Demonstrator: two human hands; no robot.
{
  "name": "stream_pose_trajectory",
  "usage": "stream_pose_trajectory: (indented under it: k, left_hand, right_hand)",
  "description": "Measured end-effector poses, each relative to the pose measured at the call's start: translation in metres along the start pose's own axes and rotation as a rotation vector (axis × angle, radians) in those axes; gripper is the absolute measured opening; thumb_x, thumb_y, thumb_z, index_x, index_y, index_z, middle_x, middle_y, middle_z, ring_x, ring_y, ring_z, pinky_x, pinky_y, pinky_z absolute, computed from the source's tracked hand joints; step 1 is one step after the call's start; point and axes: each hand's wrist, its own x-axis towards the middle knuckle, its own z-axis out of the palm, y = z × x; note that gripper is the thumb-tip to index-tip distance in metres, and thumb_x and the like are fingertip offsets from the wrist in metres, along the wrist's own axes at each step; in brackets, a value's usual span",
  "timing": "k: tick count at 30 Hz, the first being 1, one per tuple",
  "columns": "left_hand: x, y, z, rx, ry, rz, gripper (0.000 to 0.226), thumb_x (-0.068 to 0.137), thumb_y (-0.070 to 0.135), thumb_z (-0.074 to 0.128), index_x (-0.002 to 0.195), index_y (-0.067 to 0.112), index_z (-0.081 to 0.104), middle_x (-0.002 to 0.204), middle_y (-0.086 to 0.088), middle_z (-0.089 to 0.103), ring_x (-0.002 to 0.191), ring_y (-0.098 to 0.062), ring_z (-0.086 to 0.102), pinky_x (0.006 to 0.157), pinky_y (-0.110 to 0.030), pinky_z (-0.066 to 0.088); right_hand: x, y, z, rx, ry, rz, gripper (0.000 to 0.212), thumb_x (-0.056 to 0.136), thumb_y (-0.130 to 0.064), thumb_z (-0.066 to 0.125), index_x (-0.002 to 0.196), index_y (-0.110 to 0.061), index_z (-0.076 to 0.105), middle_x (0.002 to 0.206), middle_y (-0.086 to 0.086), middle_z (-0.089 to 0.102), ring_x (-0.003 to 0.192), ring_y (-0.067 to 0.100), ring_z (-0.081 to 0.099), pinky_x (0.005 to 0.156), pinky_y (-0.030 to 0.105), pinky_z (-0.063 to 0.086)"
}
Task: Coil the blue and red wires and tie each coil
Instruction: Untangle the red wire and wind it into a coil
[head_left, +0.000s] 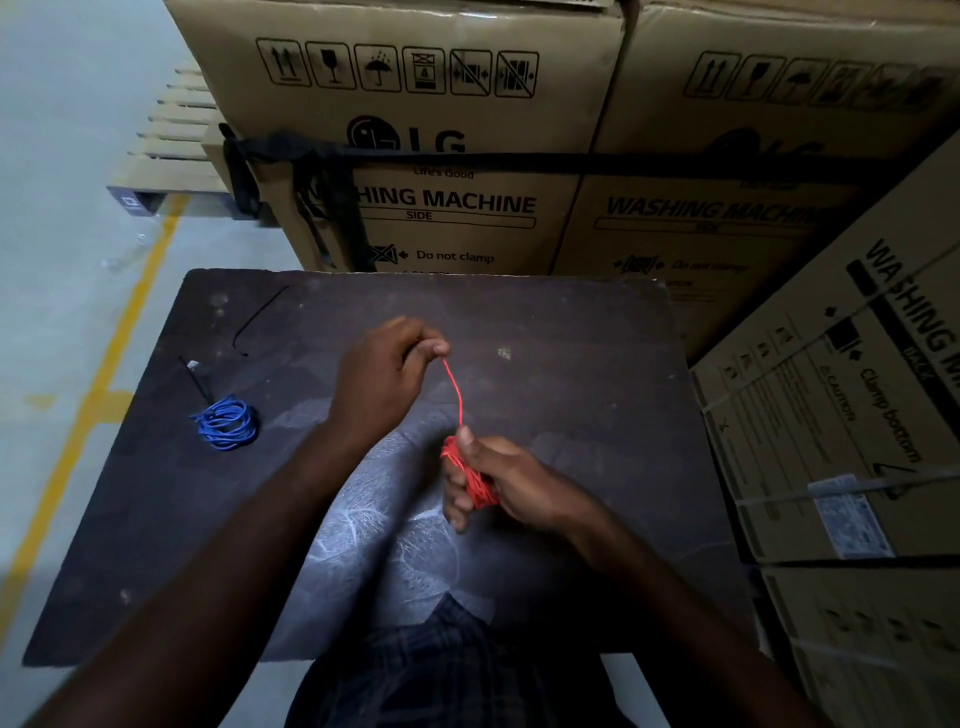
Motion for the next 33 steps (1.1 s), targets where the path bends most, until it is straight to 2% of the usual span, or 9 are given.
stream_pose_trajectory:
  k: [3,6,9,14,16,18,22,27,33]
  left_hand:
    - [-0.017,-0.015,0.019,-0.044,-0.086,-0.169,0.031,0.091,0.047,0.045,0.076,0.026,0.063,0.075,0.006,0.066,0.074,-0.009,0.061,0.072,-0.037,0.048]
    - [-0.046,-0.015,0.035,-0.105,-0.156,-0.2,0.025,0.095,0.035,0.047,0.072,0.031,0.055,0.064,0.005,0.06,0.063,-0.003,0.057,0.063,-0.032,0.044]
    - [-0.065,-0.007,0.045,-0.209,-0.157,-0.23,0.026,0.098,0.034,0.045,0.087,0.015,0.06,0.07,-0.005,0.065,0.066,-0.023,0.063,0.063,-0.042,0.05]
    - [-0.078,0.02,0.043,-0.165,-0.202,-0.112,0.027,0.102,0.033,0.04,0.085,0.021,0.056,0.07,0.018,0.058,0.063,0.004,0.053,0.063,-0.017,0.039]
    - [-0.085,0.028,0.041,-0.133,-0.276,-0.051,0.02,0.103,0.031,0.04,0.09,0.024,0.054,0.074,0.024,0.056,0.067,0.008,0.052,0.065,-0.013,0.036]
    - [-0.088,0.032,0.036,-0.108,-0.318,-0.015,0.017,0.103,0.032,0.04,0.093,0.026,0.053,0.075,0.019,0.056,0.069,0.005,0.052,0.067,-0.018,0.039]
    - [-0.084,0.038,0.017,-0.053,-0.36,0.082,0.024,0.103,0.04,0.035,0.097,0.028,0.054,0.081,0.019,0.057,0.074,0.005,0.053,0.072,-0.025,0.044]
    - [-0.059,0.039,-0.001,-0.024,-0.335,0.152,0.034,0.103,0.044,0.033,0.093,0.026,0.059,0.087,0.008,0.064,0.081,-0.012,0.062,0.074,-0.039,0.049]
    - [-0.04,0.028,-0.003,-0.128,-0.195,0.037,0.018,0.094,0.021,0.055,0.084,0.018,0.069,0.074,0.009,0.065,0.071,-0.005,0.061,0.067,-0.025,0.046]
  right_hand:
    - [0.001,-0.016,0.006,0.106,0.031,-0.086,0.045,0.093,-0.053,0.038,0.071,-0.014,0.045,0.056,0.003,0.046,0.051,0.022,0.054,0.057,0.032,0.043]
    - [0.002,-0.032,0.007,0.26,0.045,-0.14,0.045,0.098,-0.048,0.03,0.069,-0.015,0.042,0.054,0.001,0.041,0.048,0.019,0.05,0.052,0.029,0.045]
    - [0.006,-0.047,0.007,0.403,0.067,-0.191,0.044,0.097,-0.047,0.032,0.068,-0.016,0.042,0.053,-0.002,0.04,0.047,0.017,0.047,0.051,0.028,0.046]
    - [0.019,-0.072,-0.011,0.482,0.354,-0.396,0.04,0.101,-0.04,0.029,0.076,-0.013,0.045,0.058,0.0,0.051,0.061,0.02,0.062,0.059,0.032,0.054]
    - [0.026,-0.078,-0.02,0.42,0.453,-0.48,0.037,0.103,-0.033,0.027,0.08,-0.011,0.046,0.061,0.002,0.058,0.069,0.022,0.068,0.068,0.035,0.057]
    - [0.032,-0.078,-0.032,0.281,0.547,-0.528,0.035,0.105,-0.027,0.026,0.081,-0.01,0.045,0.062,0.001,0.06,0.07,0.023,0.069,0.068,0.034,0.057]
    - [0.034,-0.056,-0.053,-0.17,0.701,-0.468,0.031,0.098,-0.03,0.039,0.074,-0.013,0.05,0.062,0.001,0.06,0.067,0.023,0.065,0.068,0.032,0.054]
    - [0.018,-0.021,-0.037,-0.505,0.511,-0.275,0.037,0.1,-0.03,0.038,0.073,-0.01,0.052,0.065,0.004,0.058,0.062,0.008,0.057,0.068,0.022,0.045]
    - [0.005,-0.018,-0.018,-0.099,0.095,0.002,0.049,0.099,-0.045,0.025,0.075,-0.01,0.048,0.056,0.008,0.052,0.057,0.027,0.059,0.06,0.032,0.049]
